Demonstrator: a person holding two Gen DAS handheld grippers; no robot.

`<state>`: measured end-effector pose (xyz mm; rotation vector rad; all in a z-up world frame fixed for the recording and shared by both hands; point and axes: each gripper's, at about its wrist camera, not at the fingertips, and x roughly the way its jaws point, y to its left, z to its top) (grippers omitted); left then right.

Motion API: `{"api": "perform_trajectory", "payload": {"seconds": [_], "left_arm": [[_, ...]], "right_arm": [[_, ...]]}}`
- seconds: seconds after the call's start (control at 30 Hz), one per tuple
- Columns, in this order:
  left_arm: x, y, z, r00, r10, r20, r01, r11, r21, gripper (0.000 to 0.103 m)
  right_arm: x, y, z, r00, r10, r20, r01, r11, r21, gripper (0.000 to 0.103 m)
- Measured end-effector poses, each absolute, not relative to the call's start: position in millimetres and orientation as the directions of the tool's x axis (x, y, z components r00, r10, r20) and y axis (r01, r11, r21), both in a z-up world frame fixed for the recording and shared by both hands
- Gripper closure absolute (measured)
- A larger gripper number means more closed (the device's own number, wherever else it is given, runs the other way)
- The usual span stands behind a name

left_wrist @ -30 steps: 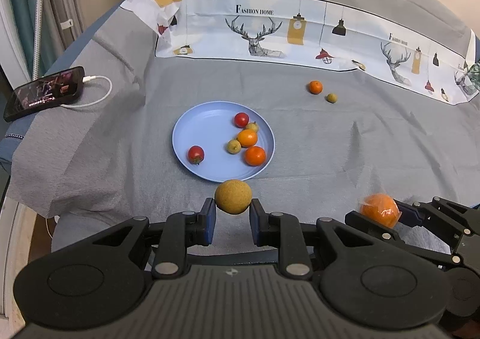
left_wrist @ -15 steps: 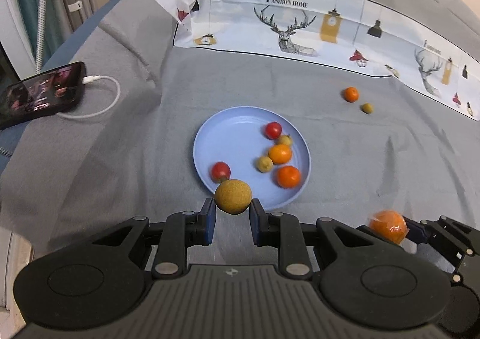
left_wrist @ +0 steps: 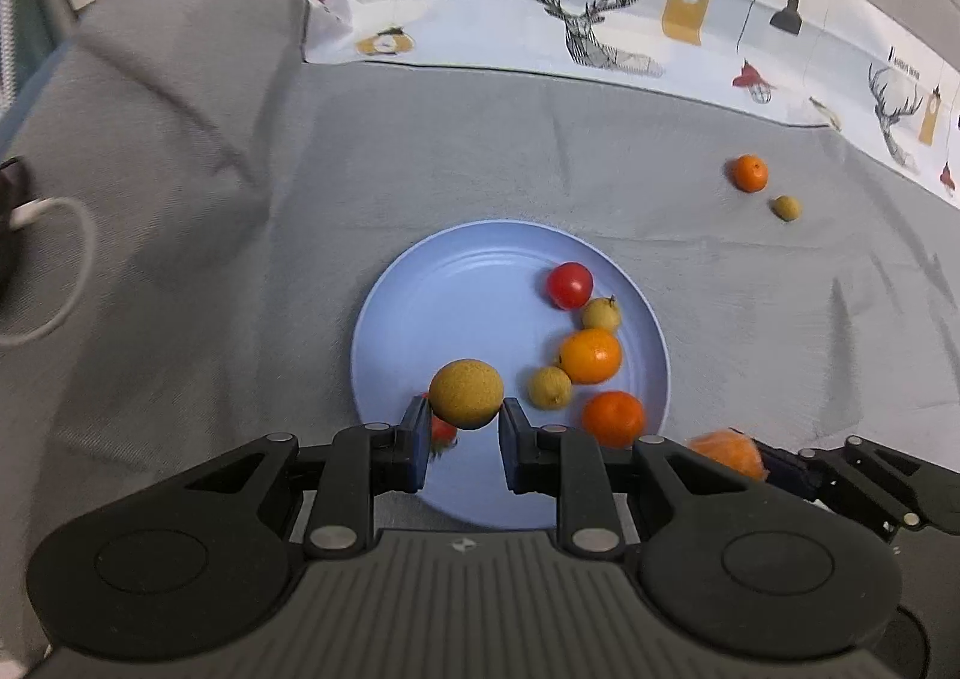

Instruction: Organize fruits

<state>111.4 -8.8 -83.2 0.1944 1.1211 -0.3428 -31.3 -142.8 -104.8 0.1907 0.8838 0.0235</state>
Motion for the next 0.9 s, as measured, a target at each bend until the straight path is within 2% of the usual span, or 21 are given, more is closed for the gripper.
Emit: {"api": "perform_trajectory", "payload": {"seconds": [0.3,0.33,0.37,0.4,0.43,0.47,0.53,0.73,0.9], "left_arm": [[143,-23,-120,0.369,-0.137,-0.919,0.378,0.926,0.014,0.077],[145,-23,-122,0.366,-0.138,-0.920,0.379,0.925,0.012,0.074],[147,-23,-122,0.364,-0.153,-0.919,0.385,0.923,-0.001,0.066],[149,-22,-121,0.362,-0.178,-0.915,0.391,0.920,-0.024,0.033],[150,-20,-118,0.373,-0.181,-0.910,0.379,0.925,-0.029,0.002],[148,-17,-112,0.405,-0.180,-0.896,0.355,0.935,-0.027,0.001],[141,-11,-99,0.440,-0.190,-0.878,0.349,0.937,-0.028,0.000],[94,2,-70,0.476,-0.140,-0.868,0.341,0.940,0.035,0.000],[47,19,-57,0.468,-0.118,-0.876,0.308,0.951,0.037,0.000]], "right_arm": [[11,-139,-142,0.605,0.113,-0.788,0.011,0.989,0.150,0.064],[14,-139,-144,0.604,0.117,-0.789,0.009,0.988,0.153,0.063],[16,-139,-145,0.605,0.128,-0.786,0.001,0.987,0.161,0.062],[17,-139,-143,0.618,0.133,-0.775,-0.007,0.986,0.164,0.058],[16,-139,-141,0.632,0.130,-0.764,-0.013,0.988,0.157,0.041],[15,-138,-136,0.650,0.117,-0.751,-0.017,0.990,0.139,0.025],[10,-138,-128,0.677,0.091,-0.731,-0.022,0.994,0.104,0.017],[-30,-136,-109,0.660,0.095,-0.745,-0.028,0.994,0.102,0.011],[-73,-130,-89,0.664,0.086,-0.743,0.019,0.991,0.132,0.006]]}}
